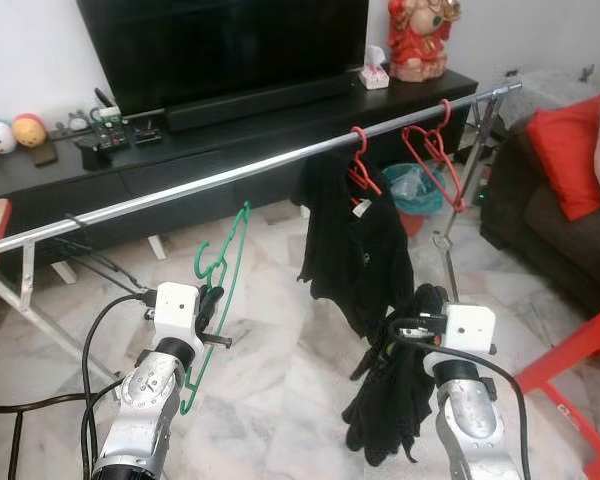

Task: Hang hanger

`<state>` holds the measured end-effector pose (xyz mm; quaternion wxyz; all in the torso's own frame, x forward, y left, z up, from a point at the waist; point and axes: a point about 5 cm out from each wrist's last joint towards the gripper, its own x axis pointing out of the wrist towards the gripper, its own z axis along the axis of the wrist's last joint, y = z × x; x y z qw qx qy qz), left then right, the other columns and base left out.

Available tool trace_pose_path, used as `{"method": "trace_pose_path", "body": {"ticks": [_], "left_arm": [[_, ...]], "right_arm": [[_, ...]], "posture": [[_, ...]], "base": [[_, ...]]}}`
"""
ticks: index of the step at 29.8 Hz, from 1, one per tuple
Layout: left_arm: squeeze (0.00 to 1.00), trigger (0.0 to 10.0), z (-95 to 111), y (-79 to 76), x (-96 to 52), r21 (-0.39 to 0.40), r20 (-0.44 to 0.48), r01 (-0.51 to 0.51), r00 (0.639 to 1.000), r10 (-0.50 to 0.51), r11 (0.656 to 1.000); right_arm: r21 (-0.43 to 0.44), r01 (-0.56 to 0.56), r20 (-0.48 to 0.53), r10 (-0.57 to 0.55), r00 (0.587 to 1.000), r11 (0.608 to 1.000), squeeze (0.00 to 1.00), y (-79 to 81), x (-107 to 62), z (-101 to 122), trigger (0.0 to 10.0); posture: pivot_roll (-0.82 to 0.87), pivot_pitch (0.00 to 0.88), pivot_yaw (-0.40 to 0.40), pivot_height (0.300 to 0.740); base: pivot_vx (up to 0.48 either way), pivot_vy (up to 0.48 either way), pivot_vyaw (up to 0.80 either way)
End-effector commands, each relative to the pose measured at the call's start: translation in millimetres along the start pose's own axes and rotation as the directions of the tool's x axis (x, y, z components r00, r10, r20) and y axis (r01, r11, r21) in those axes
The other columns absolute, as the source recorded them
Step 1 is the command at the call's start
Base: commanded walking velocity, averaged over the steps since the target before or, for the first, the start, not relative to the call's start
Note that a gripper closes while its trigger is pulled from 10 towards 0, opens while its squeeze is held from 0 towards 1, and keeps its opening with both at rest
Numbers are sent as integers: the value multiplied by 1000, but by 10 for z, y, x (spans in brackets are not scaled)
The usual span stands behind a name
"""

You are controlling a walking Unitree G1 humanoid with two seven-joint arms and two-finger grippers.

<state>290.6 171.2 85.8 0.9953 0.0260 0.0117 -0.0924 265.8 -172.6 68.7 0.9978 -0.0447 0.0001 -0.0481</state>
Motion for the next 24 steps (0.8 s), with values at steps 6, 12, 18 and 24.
{"method": "trace_pose_path", "body": {"ticks": [6, 12, 18, 24], "left_arm": [[0, 10000, 16, 17, 2, 19, -7, 7, 1000, -7, 1000], [0, 10000, 14, 10, 8, 33, -9, 9, 1000, -9, 999], [0, 10000, 15, 7, 9, 32, -9, 8, 1000, -8, 999], [0, 10000, 13, 4, 7, 8, -9, 7, 1000, -7, 1000]], "right_arm": [[-7, -7, 44, 8, 999, 1000, 0, 28, 39, 95, 10000], [-1, -1, 42, 1, 999, 1000, 0, 17, 41, 93, 10000], [8, 4, 37, -5, 999, 1000, 0, 7, 44, 86, 10000], [15, 9, 33, -10, 999, 1000, 0, -2, 49, 81, 10000]], "posture": [[11, 0, 65, 740], [11, 0, 65, 740], [12, 0, 64, 740], [14, 4, 64, 740]], "base": [[0, 0, 764], [0, 0, 764], [0, 0, -284], [0, 0, 0]]}}
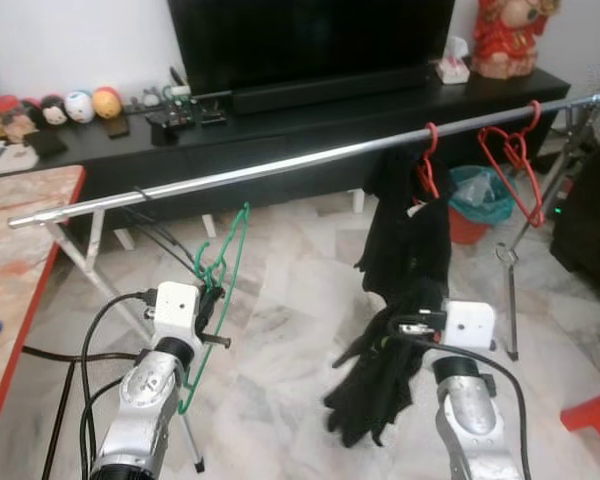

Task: Hang hanger

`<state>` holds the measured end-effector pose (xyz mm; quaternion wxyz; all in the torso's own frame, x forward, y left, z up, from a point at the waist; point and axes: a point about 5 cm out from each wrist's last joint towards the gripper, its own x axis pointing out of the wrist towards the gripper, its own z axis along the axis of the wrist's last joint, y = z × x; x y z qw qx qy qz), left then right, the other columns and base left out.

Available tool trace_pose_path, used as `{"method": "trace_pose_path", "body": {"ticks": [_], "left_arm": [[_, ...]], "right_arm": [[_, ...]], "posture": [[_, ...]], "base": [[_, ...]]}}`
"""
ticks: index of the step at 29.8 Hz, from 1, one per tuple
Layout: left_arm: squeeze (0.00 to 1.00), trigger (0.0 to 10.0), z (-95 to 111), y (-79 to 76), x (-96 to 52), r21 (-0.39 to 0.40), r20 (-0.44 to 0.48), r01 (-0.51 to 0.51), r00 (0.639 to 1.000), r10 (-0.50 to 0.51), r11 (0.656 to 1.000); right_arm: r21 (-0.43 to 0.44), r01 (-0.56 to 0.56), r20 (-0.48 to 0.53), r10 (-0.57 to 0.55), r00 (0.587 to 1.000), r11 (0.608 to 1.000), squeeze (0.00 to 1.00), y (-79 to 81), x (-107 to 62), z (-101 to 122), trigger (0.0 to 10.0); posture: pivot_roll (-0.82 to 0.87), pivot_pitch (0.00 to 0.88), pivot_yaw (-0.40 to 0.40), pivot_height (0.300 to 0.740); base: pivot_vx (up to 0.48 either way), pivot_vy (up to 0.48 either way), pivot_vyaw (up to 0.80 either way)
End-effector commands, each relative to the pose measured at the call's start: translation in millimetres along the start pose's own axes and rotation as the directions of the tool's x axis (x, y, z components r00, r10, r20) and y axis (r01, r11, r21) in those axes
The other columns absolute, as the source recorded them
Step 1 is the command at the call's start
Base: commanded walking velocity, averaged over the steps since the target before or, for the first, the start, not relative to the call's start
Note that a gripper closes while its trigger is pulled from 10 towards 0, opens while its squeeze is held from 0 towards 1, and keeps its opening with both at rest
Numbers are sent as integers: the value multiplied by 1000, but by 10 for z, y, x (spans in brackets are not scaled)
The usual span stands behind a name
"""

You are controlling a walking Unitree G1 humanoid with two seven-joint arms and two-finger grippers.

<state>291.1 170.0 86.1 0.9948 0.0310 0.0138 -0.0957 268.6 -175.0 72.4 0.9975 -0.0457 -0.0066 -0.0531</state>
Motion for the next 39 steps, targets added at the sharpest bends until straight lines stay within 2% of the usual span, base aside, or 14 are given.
{"method": "trace_pose_path", "body": {"ticks": [1, 13, 18, 19, 21, 23, 28, 29, 31, 32, 33, 34, 37, 39], "left_arm": [[0, 10000, 5, 12, -2, 2, -8, 4, 1000, -4, 1000], [0, 10000, 0, 3, -2, 4, -12, 15, 1000, -15, 1000], [0, 10000, -4, -49, -1, -8, -36, 114, 993, -115, 993], [0, 10000, -20, -81, -11, 9, -72, 201, 977, -199, 980], [0, 10000, -35, -100, -24, 19, -101, 259, 961, -256, 966], [0, 10000, -52, -125, -80, 42, -164, 401, 906, -390, 915], [0, 10000, -75, -40, -112, 94, -242, 474, 864, -442, 875], [0, 10000, -83, -9, -133, 110, -281, 522, 833, -477, 846], [0, 10000, -87, 11, -154, 117, -314, 564, 802, -509, 817], [0, 10000, -88, 16, -179, 114, -342, 607, 767, -543, 786], [0, 10000, -88, 16, -179, 114, -342, 607, 767, -543, 786], [0, 10000, -84, 19, -212, 103, -371, 654, 724, -582, 749], [0, 10000, -71, 17, -239, 85, -394, 695, 682, -616, 714], [0, 10000, -31, 4, -254, 50, -402, 732, 637, -658, 679]], "right_arm": [[16, -1, 19, 1, 1000, 1000, 0, 23, 19, 45, 10000], [21, 6, 23, -6, 1000, 1000, 0, 21, 24, 52, 10000], [-4, 14, 7, -14, 1000, 1000, 0, -3, 35, 39, 10000], [-20, 34, -5, -34, 999, 999, 0, -40, 53, 28, 10000], [-17, 47, -12, -47, 999, 999, 0, -62, 68, 25, 10000], [-76, 78, -60, -83, 995, 994, 0, -133, 117, -13, 10000], [-87, 107, -58, -112, 992, 990, 0, -203, 179, 33, 10000], [-100, 119, -58, -125, 990, 988, 0, -242, 215, 61, 10000], [-123, 143, -73, -153, 986, 982, 0, -288, 245, 64, 10000], [-132, 174, -90, -186, 978, 976, 0, -336, 260, 52, 10000], [-132, 174, -90, -186, 978, 976, 0, -336, 260, 52, 10000], [-139, 207, -113, -223, 968, 968, 0, -383, 273, 32, 10000], [-151, 230, -142, -251, 957, 961, 0, -415, 284, 6, 10000], [-148, 244, -187, -270, 945, 958, 0, -419, 297, -28, 10000]], "posture": [[16, 7, 64, 740], [17, 13, 67, 740], [15, 19, 66, 740], [17, 21, 66, 740], [18, 21, 67, 740], [17, 21, 66, 740], [14, 12, 66, 740], [12, 4, 66, 740], [12, 4, 66, 740], [9, 0, 65, 740], [9, 0, 65, 740], [9, 0, 65, 740], [11, 0, 64, 740], [13, 0, 64, 740]], "base": [[0, 0, 0], [0, 0, 170], [0, 0, 0], [0, 0, 0], [0, 0, 0], [0, 0, 0], [0, 0, 0], [0, 0, 0], [0, 0, 0], [0, 0, 0], [0, 0, 0], [0, 0, 0], [0, 0, 0], [0, 0, 0]]}}
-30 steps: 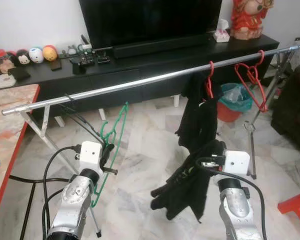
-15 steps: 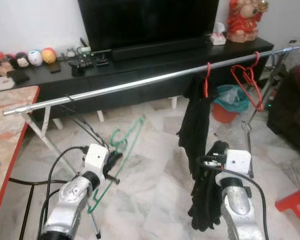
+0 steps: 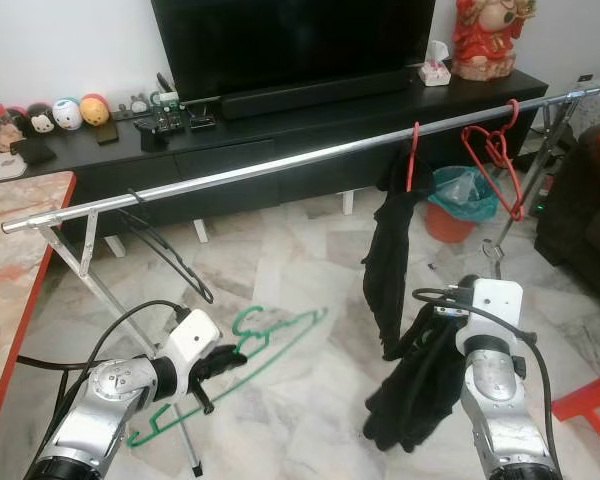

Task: Hang hanger

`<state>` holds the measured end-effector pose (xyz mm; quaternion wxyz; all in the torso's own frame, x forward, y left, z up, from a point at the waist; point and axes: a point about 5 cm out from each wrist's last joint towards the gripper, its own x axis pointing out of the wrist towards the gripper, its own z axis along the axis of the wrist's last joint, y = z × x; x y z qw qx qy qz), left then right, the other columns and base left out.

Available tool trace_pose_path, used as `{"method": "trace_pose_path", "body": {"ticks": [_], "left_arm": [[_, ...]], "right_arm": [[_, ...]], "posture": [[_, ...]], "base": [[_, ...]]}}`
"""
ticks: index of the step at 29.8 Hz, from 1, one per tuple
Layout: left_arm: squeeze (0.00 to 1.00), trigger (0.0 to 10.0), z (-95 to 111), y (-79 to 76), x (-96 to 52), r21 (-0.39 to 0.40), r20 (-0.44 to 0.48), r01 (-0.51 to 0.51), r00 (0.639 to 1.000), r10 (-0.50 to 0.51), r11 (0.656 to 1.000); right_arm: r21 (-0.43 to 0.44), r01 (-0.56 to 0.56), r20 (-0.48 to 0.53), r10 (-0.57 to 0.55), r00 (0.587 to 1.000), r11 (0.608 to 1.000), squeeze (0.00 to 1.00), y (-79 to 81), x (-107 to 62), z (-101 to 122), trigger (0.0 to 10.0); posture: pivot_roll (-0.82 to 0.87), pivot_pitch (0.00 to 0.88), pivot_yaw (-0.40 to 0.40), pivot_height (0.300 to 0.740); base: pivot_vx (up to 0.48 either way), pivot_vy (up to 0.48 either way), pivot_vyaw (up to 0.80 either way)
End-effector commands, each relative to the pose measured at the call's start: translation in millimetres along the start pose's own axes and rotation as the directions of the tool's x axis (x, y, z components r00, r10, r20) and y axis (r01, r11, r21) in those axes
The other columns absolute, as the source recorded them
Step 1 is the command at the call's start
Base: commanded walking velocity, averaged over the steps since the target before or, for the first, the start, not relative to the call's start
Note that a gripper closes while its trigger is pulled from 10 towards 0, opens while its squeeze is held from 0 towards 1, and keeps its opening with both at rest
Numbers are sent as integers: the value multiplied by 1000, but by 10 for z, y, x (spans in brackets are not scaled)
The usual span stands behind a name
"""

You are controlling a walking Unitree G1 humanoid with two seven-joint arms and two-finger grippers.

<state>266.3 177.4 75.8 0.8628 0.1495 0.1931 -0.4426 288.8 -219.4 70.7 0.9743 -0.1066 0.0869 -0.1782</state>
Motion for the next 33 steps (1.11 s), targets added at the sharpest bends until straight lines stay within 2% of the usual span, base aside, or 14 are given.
{"method": "trace_pose_path", "body": {"ticks": [1, 2, 5, 10, 11, 17, 21, 23, 26, 27, 32, 33], "left_arm": [[0, 10000, 112, -10, -28, -4, 19, 79, 997, -79, 997], [0, 10000, 163, -20, -33, -30, 39, 122, 992, -121, 992], [0, 10000, 223, -58, -44, -38, 60, 204, 978, -201, 978], [0, 10000, 328, -163, -33, -45, 94, 324, 943, -319, 945], [0, 10000, 370, -198, -28, -42, 100, 362, 929, -356, 931], [0, 10000, 451, -248, -18, -40, 121, 422, 902, -415, 906], [0, 10000, 500, -345, -29, -27, 122, 499, 862, -493, 866], [0, 10000, 503, -356, -28, -22, 116, 505, 859, -499, 863], [0, 10000, 547, -404, 26, -17, 122, 520, 849, -514, 854], [0, 10000, 571, -410, 50, -11, 123, 516, 851, -511, 857], [0, 10000, 599, -402, 75, 0, 119, 496, 862, -493, 868], [0, 10000, 614, -392, 84, 4, 113, 483, 870, -480, 876]], "right_arm": [[28, 14, -37, -13, 999, 1000, 0, 22, 48, 37, 10000], [44, -5, -50, 7, 999, 999, 0, 69, 54, 49, 10000], [14, -55, -62, 55, 997, 998, 0, 161, 58, 70, 10000], [21, -74, -96, 76, 993, 997, 0, 235, 64, 85, 10000], [8, -67, -106, 67, 992, 998, 0, 233, 73, 99, 10000], [-13, -57, -128, 55, 990, 998, 0, 204, 95, 113, 10000], [-11, -21, -162, 19, 987, 1000, 0, 183, 111, 87, 10000], [-8, -21, -163, 20, 986, 1000, 0, 190, 115, 100, 10000], [15, -62, -126, 63, 990, 998, 0, 322, 133, 248, 10000], [51, -78, -115, 84, 990, 996, 0, 372, 140, 313, 10000], [89, -106, -104, 115, 988, 990, 0, 436, 136, 401, 10000], [126, -121, -98, 134, 986, 985, 0, 474, 129, 472, 10000]], "posture": [[13, 0, 64, 740], [14, 0, 65, 740], [12, 0, 65, 740], [12, 0, 66, 740], [12, 0, 66, 740], [6, 0, 66, 740], [9, 0, 67, 740], [9, 0, 67, 740], [6, 0, 67, 740], [9, 0, 67, 740], [11, 0, 66, 740], [12, 0, 67, 740]], "base": [[0, 0, 0], [0, 0, 0], [0, 0, 0], [0, 0, 0], [0, 0, 0], [0, 0, 0], [0, 0, 0], [0, 0, 0], [0, 0, 0], [0, 0, 0], [0, 0, 0], [0, 0, 0]]}}
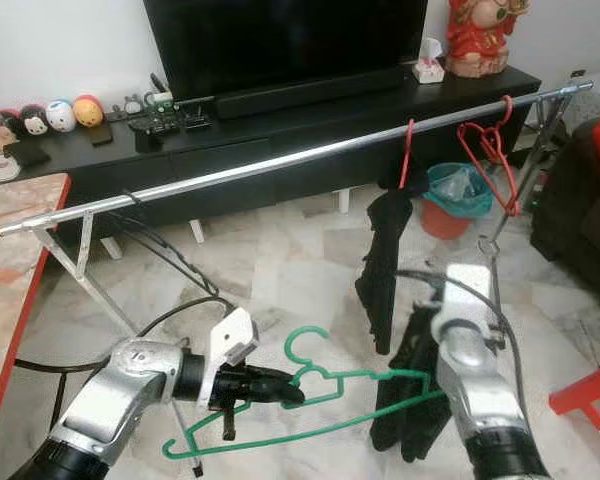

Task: Hang hanger

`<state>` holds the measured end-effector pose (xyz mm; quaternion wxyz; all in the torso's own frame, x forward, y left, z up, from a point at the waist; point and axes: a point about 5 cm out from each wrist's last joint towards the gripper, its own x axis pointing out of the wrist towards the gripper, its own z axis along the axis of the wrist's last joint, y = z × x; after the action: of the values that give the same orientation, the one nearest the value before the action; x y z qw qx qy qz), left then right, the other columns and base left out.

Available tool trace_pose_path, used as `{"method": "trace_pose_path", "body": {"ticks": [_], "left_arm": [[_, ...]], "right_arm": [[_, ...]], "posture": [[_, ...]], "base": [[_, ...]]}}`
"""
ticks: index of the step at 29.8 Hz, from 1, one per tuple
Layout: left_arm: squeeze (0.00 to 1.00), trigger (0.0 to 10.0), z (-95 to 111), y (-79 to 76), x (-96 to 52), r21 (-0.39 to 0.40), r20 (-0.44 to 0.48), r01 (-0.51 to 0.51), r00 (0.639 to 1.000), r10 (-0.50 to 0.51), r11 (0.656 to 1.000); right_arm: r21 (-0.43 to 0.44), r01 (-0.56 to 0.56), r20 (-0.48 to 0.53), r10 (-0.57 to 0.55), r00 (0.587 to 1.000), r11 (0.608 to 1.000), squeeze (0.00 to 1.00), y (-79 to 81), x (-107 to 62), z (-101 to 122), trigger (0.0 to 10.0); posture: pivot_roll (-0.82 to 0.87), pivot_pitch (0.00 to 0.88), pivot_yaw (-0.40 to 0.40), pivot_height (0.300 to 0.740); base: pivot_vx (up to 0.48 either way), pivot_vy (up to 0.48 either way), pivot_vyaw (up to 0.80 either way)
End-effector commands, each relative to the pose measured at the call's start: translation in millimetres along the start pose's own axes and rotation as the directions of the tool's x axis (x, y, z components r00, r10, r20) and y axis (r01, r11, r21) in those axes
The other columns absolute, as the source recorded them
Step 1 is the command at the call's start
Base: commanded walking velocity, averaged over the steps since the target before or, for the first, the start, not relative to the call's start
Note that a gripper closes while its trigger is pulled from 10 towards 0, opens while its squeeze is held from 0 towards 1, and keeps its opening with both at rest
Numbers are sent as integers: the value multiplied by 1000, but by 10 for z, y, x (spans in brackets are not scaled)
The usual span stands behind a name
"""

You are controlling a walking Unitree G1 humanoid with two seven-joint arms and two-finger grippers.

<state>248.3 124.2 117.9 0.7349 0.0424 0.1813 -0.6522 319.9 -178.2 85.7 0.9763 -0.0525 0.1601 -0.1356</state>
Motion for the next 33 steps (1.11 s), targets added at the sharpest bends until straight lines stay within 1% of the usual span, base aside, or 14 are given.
{"method": "trace_pose_path", "body": {"ticks": [1, 3, 4, 6, 8, 10, 12, 14, 16, 17, 18, 21, 30, 33], "left_arm": [[0, 10000, 56, 18, 0, 28, -26, -17, 1000, 18, 999], [0, 10000, 62, 21, 4, 32, -25, -26, 999, 27, 999], [0, 10000, 67, 31, 9, 30, -20, -39, 999, 40, 999], [0, 10000, 72, 40, 8, 32, -19, -50, 999, 51, 998], [0, 10000, 88, 63, 1, 40, -19, -83, 996, 84, 996], [0, 10000, 94, 71, -3, 47, -22, -95, 995, 96, 994], [0, 10000, 96, 106, -14, 51, -25, -131, 991, 132, 990], [0, 10000, 93, 178, -36, 58, -35, -195, 980, 197, 979], [0, 10000, 73, 270, -71, 75, -61, -270, 960, 274, 960], [0, 10000, 73, 270, -71, 75, -61, -270, 960, 274, 960], [0, 10000, 64, 301, -86, 82, -71, -294, 951, 300, 952], [0, 10000, 50, 339, -99, 87, -78, -324, 940, 331, 942], [0, 10000, 9, 339, -122, 97, -100, -318, 940, 327, 943], [0, 10000, 9, 312, -148, 101, -106, -285, 949, 296, 953]], "right_arm": [[44, -38, 51, 35, 998, 998, 0, 69, -18, 214, 10000], [41, -55, 52, 53, 997, 998, 0, 105, -30, 242, 10000], [69, -86, 45, 83, 996, 994, 0, 177, -56, 269, 10000], [80, -108, 45, 105, 993, 991, 0, 227, -78, 291, 10000], [87, -129, 49, 125, 991, 988, 0, 282, -110, 326, 10000], [97, -140, 49, 136, 989, 985, 0, 301, -121, 334, 10000], [103, -146, 44, 142, 989, 984, 0, 309, -130, 336, 10000], [112, -152, 39, 148, 988, 982, 0, 318, -139, 338, 10000], [119, -158, 36, 155, 987, 980, 0, 323, -154, 352, 10000], [119, -158, 36, 155, 987, 980, 0, 323, -154, 352, 10000], [119, -160, 35, 157, 987, 980, 0, 324, -160, 358, 10000], [120, -164, 34, 161, 986, 979, 0, 323, -168, 368, 10000], [112, -191, 27, 189, 982, 975, 0, 328, -179, 348, 10000], [107, -199, 22, 198, 980, 974, 0, 333, -178, 331, 10000]], "posture": [[12, 0, 67, 740], [10, 0, 67, 740], [11, 0, 63, 740], [11, 0, 63, 740], [13, 0, 64, 740], [13, 0, 64, 740], [15, 0, 63, 740], [16, 0, 63, 740], [17, 0, 63, 740], [17, 0, 63, 740], [17, 0, 63, 740], [13, 0, 64, 740], [12, 0, 63, 740], [16, 0, 61, 740]], "base": [[0, 0, 0], [0, 0, 0], [0, 0, 0], [0, 0, 0], [0, 0, 0], [0, 0, 0], [0, 0, 0], [0, 0, 0], [0, 0, 0], [0, 0, 0], [0, 0, 0], [0, 0, 0], [0, 0, 0], [0, 0, 0]]}}
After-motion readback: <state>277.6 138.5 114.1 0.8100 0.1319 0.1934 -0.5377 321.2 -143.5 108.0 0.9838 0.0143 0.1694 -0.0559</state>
